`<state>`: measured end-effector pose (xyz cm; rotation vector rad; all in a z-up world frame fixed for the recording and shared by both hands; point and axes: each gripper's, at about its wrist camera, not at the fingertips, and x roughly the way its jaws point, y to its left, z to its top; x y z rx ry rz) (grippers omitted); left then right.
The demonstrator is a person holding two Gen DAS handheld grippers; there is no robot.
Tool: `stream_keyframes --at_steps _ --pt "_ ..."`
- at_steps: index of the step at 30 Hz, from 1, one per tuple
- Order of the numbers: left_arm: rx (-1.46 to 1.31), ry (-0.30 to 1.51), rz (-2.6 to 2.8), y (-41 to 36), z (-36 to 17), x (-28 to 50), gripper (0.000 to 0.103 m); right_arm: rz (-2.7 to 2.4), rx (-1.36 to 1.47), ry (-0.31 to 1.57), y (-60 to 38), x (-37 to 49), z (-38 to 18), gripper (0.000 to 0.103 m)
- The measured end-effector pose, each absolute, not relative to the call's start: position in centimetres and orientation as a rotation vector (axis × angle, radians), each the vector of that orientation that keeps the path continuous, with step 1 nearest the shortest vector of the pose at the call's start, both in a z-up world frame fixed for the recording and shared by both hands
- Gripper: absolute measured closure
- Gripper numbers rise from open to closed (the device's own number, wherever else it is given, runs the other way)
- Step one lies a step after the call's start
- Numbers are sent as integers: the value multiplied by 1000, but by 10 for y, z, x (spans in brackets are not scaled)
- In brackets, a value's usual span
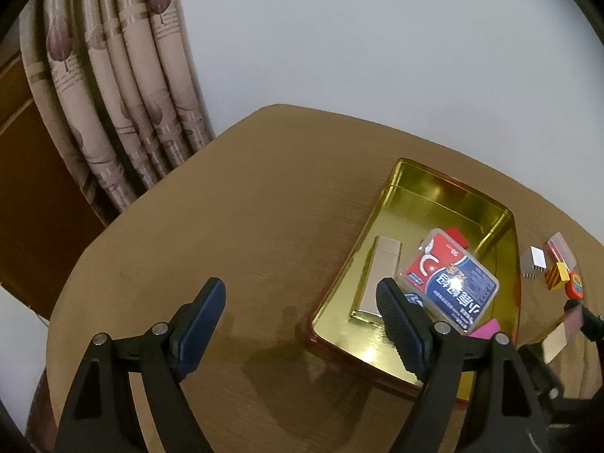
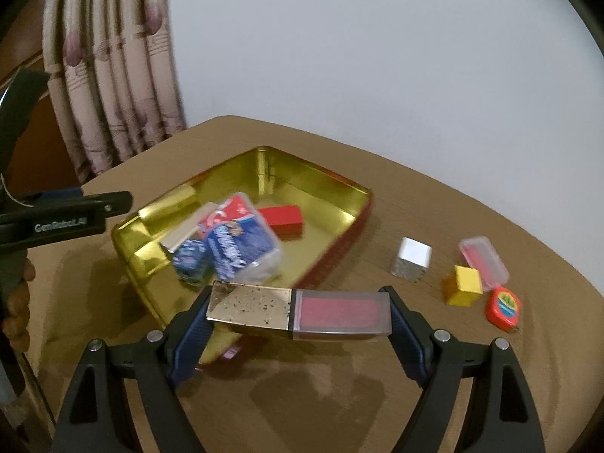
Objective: Organize rigid objects
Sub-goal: 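Carry the lipstick with the right gripper into the tin and release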
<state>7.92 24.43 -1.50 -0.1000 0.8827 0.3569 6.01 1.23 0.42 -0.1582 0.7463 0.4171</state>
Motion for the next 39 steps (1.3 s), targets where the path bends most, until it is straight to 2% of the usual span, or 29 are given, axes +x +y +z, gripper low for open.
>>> stream_keyframes --at_steps 13,39 --pt "-142 870 401 268 -11 80 23 470 -228 757 62 65 0 17" --pt "-146 876 400 271 -12 81 23 418 -256 822 81 100 -29 17"
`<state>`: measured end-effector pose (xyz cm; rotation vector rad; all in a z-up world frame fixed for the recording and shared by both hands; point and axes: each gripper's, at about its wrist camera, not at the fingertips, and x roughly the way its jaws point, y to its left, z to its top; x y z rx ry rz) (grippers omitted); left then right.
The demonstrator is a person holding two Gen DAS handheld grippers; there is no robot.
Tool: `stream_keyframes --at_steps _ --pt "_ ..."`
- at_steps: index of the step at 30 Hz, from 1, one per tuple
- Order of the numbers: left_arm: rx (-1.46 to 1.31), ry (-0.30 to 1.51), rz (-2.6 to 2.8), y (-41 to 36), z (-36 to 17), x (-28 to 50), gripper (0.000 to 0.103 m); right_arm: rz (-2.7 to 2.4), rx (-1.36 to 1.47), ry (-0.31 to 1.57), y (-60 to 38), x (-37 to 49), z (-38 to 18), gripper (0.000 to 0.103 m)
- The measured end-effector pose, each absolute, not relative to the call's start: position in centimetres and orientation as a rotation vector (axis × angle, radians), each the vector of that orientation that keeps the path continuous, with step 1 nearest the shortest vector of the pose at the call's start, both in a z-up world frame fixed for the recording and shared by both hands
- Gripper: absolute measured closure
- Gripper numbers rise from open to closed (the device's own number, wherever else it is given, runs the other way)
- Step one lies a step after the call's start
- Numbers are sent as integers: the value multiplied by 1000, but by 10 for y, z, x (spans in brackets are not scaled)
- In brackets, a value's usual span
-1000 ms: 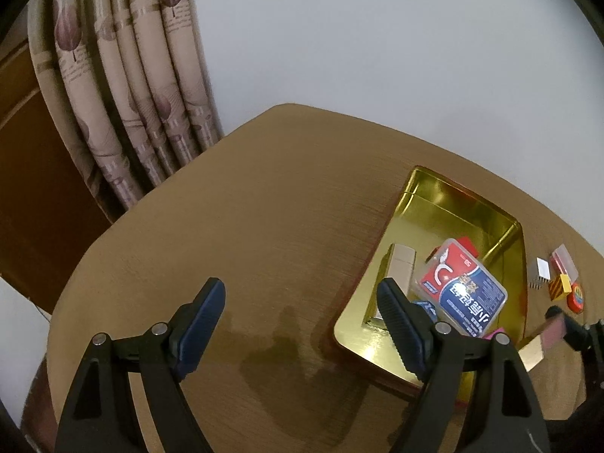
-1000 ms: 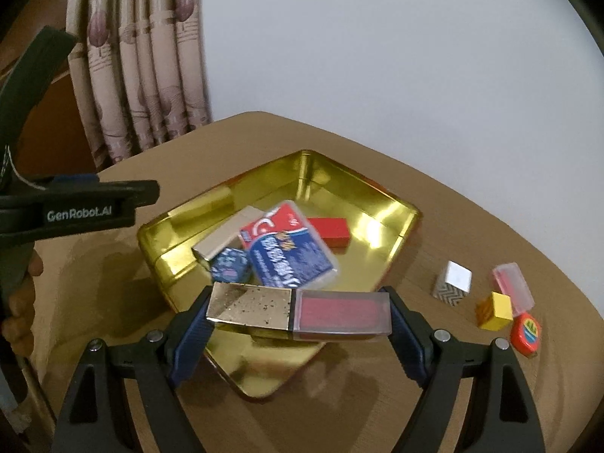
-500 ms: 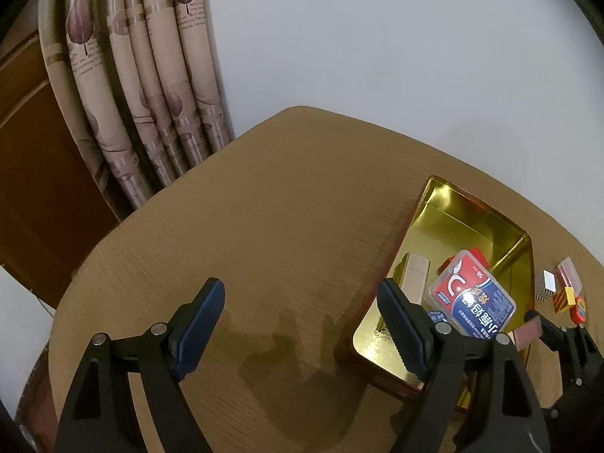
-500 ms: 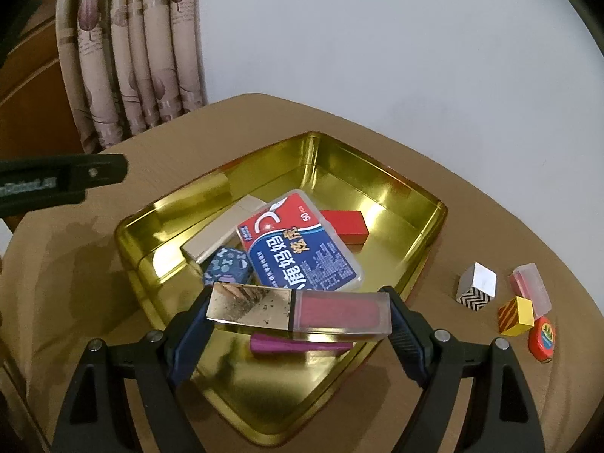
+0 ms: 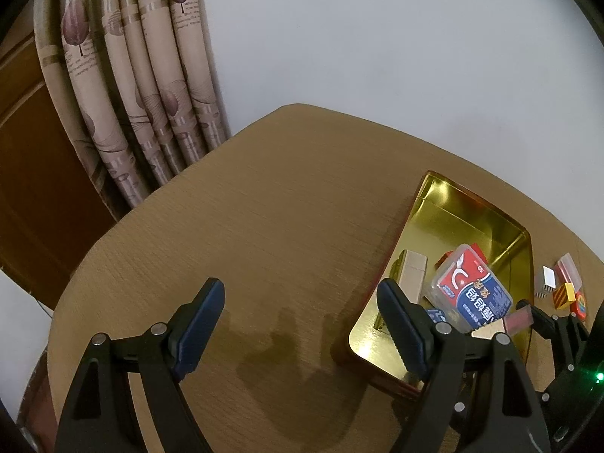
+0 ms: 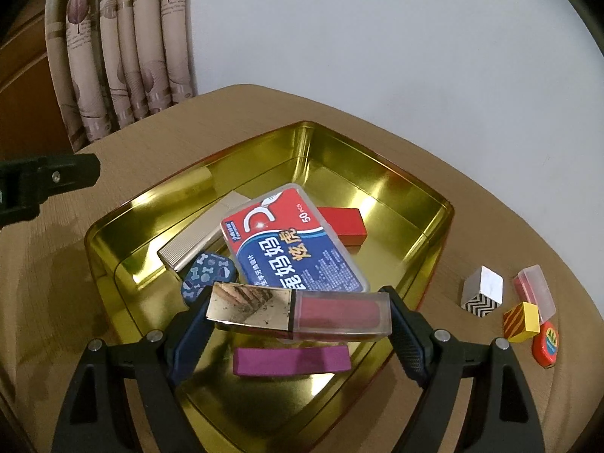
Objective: Organize rigid objects
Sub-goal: 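Carry the lipstick with the right gripper into the tin and release, then move the open right gripper to the red tape measure and grasp it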
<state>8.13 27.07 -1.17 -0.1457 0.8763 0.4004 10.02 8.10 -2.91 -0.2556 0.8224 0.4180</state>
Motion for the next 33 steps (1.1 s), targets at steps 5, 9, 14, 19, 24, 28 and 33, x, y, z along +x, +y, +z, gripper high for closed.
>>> stream_keyframes --at_steps 5,9,14,19,24,28,33 --pt "-145 877 399 270 -12 81 23 407 -279 828 85 98 -29 16" --pt "-139 876 397 268 -12 82 23 409 -271 836 84 96 -27 16" --pt "-129 875 389 266 -13 81 23 412 -252 830 78 93 -22 16" --pt "-120 871 389 264 -13 82 23 434 -200 822 69 87 -13 16" --pt "-108 873 384 261 -12 82 23 432 -183 783 59 79 1 16" --pt "-98 871 377 256 -12 81 22 409 -129 765 39 75 11 16" --pt "-83 872 372 252 -13 81 22 312 -99 748 -9 75 14 16"
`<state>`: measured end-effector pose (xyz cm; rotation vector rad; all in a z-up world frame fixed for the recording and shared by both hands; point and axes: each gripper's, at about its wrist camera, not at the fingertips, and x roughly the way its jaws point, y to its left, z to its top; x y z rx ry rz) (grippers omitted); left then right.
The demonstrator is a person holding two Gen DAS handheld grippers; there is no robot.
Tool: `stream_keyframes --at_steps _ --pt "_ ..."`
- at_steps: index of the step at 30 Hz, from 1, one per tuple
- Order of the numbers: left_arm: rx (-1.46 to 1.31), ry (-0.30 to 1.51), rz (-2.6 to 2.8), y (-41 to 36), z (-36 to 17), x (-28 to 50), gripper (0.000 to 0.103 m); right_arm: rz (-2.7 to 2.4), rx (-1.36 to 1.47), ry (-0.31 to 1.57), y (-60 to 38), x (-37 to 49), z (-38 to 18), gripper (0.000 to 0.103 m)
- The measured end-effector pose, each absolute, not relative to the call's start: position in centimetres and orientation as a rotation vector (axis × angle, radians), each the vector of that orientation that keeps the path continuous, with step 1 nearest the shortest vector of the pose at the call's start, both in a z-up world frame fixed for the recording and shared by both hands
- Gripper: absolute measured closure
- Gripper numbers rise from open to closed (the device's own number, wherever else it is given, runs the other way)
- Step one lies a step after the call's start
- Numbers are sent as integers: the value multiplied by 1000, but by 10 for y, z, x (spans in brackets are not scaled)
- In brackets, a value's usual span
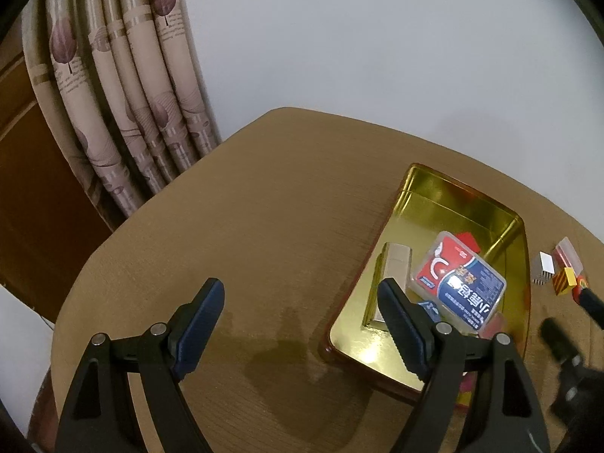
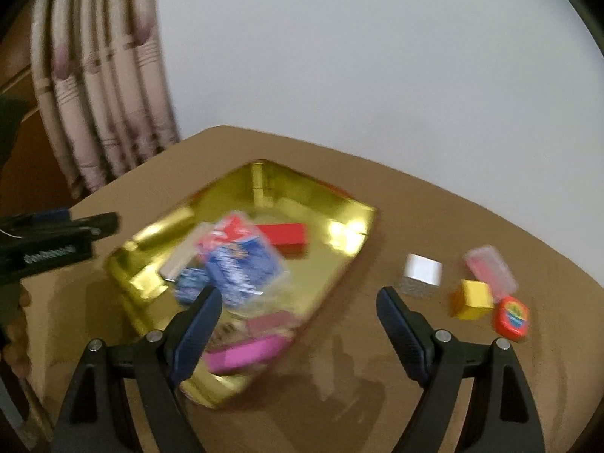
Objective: Organize rigid objects
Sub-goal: 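Move the open right gripper to the red tape measure and grasp it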
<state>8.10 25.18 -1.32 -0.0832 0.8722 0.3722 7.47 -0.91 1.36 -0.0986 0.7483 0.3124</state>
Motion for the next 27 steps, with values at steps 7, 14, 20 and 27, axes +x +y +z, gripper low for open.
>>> stream_keyframes --at_steps 7,14,20,27 --pt "-63 874 364 245 -15 80 22 89 -23 785 -107 88 -4 16" --pt "-51 887 335 239 -18 81 22 -48 28 846 -174 115 -28 16" --pt "-20 883 303 232 -20 79 21 -82 34 879 -178 139 -50 16" --pt "32 862 254 213 -21 78 20 -127 42 904 -180 163 -70 17"
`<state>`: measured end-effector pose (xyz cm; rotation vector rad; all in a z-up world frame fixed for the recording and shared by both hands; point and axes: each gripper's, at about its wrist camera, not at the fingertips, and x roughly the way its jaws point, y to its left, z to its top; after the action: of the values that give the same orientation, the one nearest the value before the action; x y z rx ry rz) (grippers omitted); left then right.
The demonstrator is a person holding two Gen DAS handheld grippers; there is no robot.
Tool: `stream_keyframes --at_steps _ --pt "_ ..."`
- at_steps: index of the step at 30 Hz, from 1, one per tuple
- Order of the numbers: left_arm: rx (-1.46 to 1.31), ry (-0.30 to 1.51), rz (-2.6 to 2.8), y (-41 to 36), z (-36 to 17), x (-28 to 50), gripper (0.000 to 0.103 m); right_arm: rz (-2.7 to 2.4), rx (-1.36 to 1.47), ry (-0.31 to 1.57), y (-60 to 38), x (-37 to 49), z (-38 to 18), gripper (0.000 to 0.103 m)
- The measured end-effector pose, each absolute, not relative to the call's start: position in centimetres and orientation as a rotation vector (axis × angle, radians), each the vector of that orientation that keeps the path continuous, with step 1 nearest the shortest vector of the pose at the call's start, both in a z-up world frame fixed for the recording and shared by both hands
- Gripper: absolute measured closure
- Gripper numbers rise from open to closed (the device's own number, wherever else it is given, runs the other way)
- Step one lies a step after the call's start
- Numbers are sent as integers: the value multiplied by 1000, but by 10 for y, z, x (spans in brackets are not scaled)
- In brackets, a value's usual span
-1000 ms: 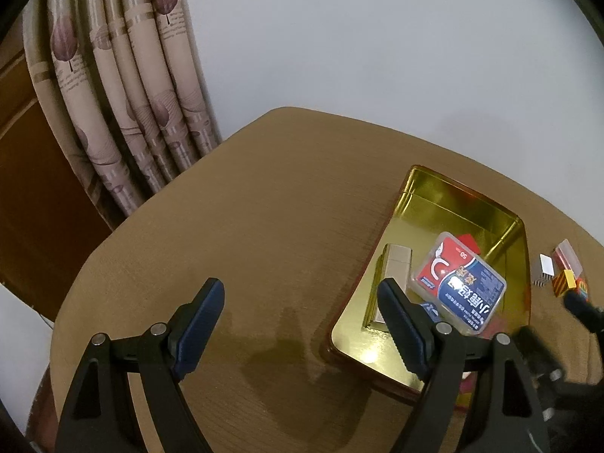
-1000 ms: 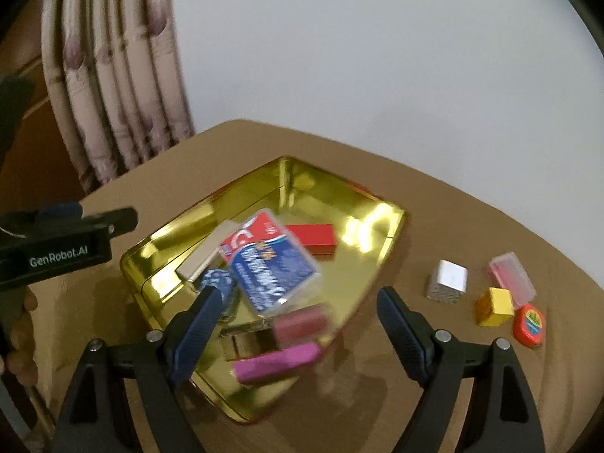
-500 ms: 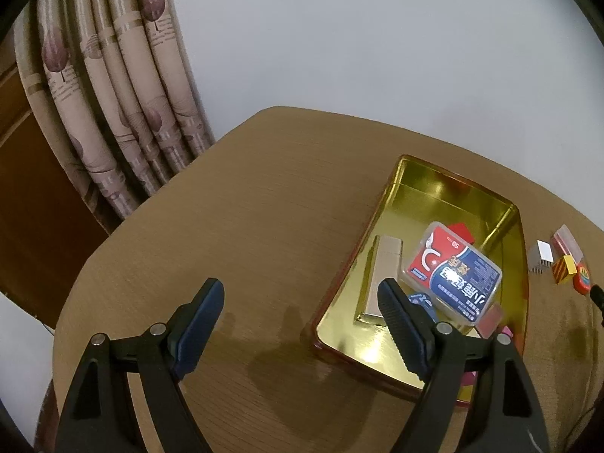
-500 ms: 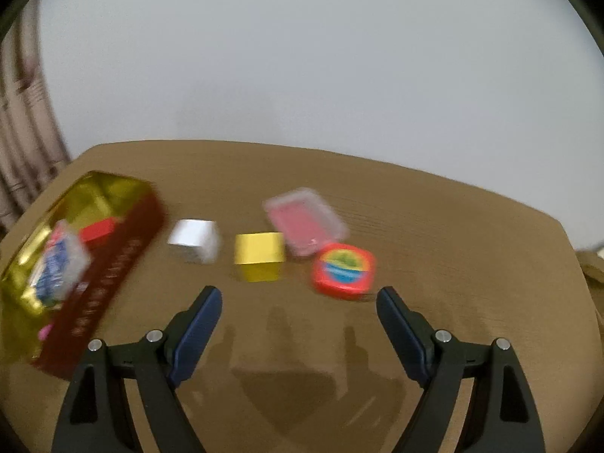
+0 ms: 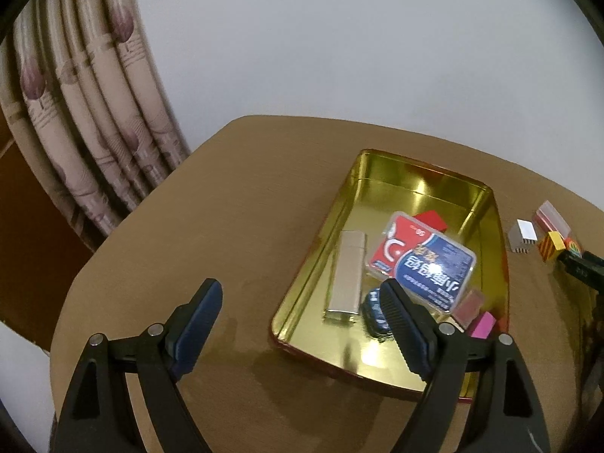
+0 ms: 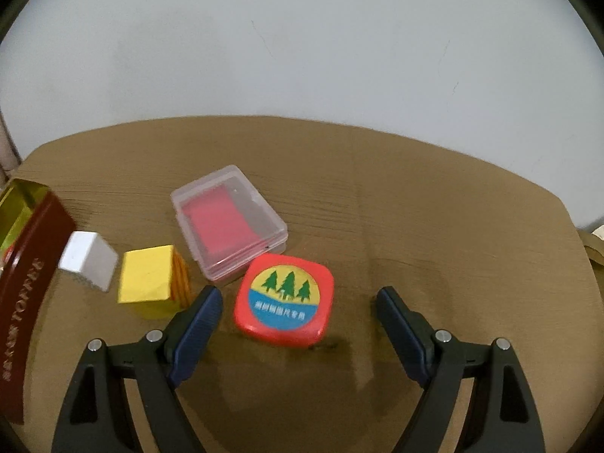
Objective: Organize rigid objects
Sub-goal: 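Move the open right gripper to the red tape measure and grasp it, then grasp the yellow cube with the left gripper while the right holds the tape measure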
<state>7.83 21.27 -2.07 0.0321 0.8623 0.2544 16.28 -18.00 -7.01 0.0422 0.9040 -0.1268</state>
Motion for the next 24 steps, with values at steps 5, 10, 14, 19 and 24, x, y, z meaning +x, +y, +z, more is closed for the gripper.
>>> stream_keyframes --at_steps 5,10,14,19,24 --pt "54 866 234 202 -22 80 19 -98 58 890 -183 159 -67 38" --pt "80 869 231 197 -25 76 19 -67 48 881 -182 149 -66 53" --pt "96 863 225 185 -23 71 19 -53 31 882 -189 134 -66 53" --pt "151 857 179 154 -19 65 19 -46 1 882 -203 108 -66 53" --pt "167 875 65 101 -14 70 19 -76 24 883 -232 76 -66 53"
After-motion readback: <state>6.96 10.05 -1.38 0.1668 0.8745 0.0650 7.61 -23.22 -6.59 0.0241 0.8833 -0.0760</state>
